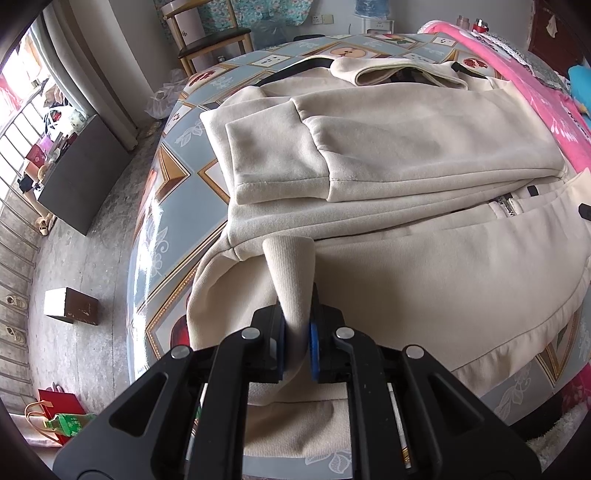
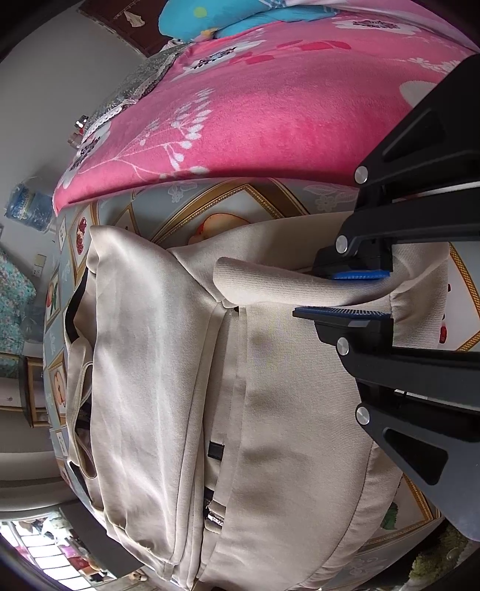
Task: Fold large clothes
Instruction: 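Lift the hem with both tools and raise the jacket off the table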
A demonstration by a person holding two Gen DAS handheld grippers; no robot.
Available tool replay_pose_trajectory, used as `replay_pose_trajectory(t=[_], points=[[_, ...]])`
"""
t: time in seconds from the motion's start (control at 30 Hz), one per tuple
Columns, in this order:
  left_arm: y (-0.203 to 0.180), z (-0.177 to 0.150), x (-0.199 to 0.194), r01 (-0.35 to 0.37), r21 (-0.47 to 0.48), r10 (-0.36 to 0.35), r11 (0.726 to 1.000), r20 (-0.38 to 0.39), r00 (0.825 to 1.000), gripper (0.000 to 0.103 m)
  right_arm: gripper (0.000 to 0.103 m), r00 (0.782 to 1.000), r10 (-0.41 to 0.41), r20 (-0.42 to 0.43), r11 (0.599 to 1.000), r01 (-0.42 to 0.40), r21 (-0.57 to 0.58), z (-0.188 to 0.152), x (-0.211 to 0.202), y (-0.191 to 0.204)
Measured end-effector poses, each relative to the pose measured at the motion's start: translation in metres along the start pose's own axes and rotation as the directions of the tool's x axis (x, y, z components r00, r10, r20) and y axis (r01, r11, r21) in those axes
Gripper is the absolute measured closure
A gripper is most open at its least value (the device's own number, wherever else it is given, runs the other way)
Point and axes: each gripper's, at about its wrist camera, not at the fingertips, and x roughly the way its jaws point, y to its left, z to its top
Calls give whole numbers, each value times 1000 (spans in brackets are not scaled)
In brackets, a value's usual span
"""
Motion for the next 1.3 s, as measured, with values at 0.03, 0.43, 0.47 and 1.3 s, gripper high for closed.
replay_pose_trajectory(t=[0.03,0.43,0.47,1.3], points=[[0,0,0,1,1,-1,1000,1,1000,93,90,1000,-3,2,1000,3,2,0,0,0],[3,-7,-5,20,-2,-20,1000,64,998,95,95,996,-30,78,998,26,57,-6,-14,-2],[2,-9,-9,15,4,-15,1000,81,997,96,95,995,-34,89,998,29,59,-7,-17,-2],[28,-7,-154,83,-59,-46,995,460,887,98,96,898,-102,428,981,18,196,-6,-135,-29]])
